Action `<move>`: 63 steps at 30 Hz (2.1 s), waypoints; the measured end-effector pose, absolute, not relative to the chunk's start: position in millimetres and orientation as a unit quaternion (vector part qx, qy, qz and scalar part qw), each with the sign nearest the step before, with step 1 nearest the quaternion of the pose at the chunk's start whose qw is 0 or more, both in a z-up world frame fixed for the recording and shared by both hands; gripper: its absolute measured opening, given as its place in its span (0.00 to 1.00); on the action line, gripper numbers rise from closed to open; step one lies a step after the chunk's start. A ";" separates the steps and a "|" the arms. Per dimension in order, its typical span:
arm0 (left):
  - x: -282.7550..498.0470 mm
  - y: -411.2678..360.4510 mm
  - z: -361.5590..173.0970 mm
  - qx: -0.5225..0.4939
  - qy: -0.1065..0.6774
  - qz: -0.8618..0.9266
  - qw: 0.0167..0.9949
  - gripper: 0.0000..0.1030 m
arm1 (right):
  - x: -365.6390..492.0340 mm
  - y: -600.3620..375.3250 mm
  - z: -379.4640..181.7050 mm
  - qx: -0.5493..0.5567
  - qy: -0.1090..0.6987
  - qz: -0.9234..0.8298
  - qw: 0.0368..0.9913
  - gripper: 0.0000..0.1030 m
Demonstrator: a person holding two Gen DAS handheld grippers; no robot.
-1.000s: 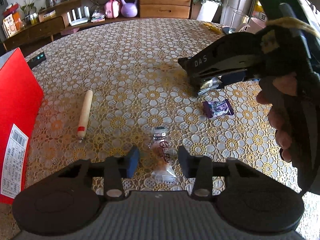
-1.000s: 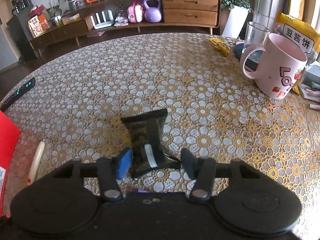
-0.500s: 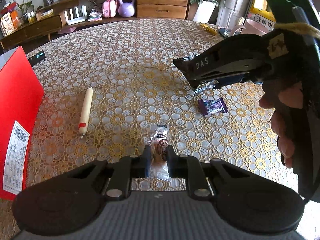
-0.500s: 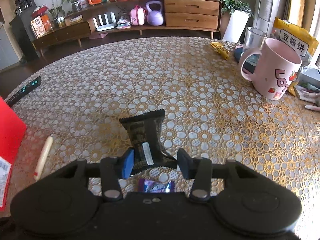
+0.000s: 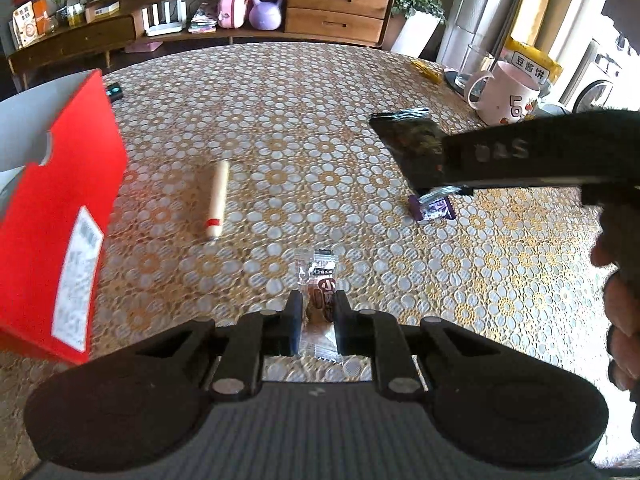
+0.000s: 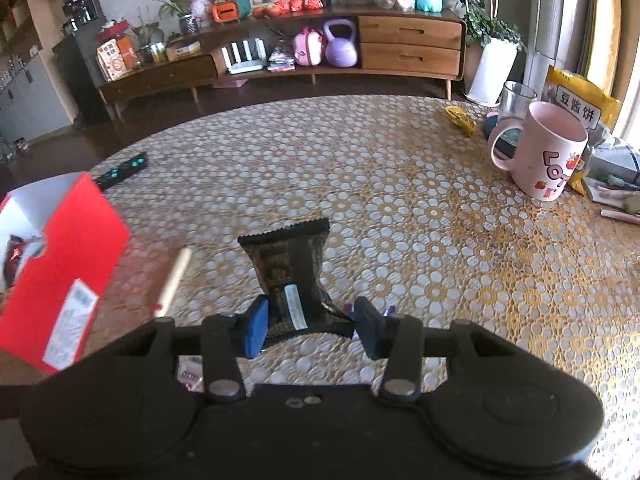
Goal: Organize snacks
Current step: 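Carry the wrapped snack and dark bar over the red box with both tools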
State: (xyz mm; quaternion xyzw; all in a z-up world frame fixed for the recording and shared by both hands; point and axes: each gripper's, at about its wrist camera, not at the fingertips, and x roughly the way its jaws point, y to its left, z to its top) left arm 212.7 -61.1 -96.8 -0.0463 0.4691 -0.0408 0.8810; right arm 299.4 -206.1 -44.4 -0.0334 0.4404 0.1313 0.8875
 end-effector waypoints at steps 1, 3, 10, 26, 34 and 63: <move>210.0 -58.2 -94.3 -0.047 0.469 -0.041 0.881 0.15 | 294.1 -205.0 -41.4 -0.032 0.439 0.134 0.888 0.43; 204.9 -52.0 -88.9 -0.049 0.469 -0.038 0.881 0.15 | 284.7 -202.4 -36.5 -0.032 0.437 0.137 0.888 0.43; 186.1 -30.0 -68.7 -0.058 0.472 -0.031 0.879 0.15 | 250.8 -189.9 -17.5 -0.031 0.430 0.146 0.891 0.43; 136.9 22.1 -18.8 -0.071 0.446 -0.032 0.892 0.15 | 171.9 -144.8 20.1 -0.033 0.412 0.189 0.891 0.43; 122.1 58.2 -2.1 -0.080 0.434 -0.018 0.897 0.15 | 153.4 -115.9 31.8 -0.040 0.403 0.210 0.890 0.43; 127.2 187.1 32.5 -0.082 0.402 0.070 0.909 0.15 | 168.9 18.4 29.1 -0.065 0.388 0.265 0.880 0.43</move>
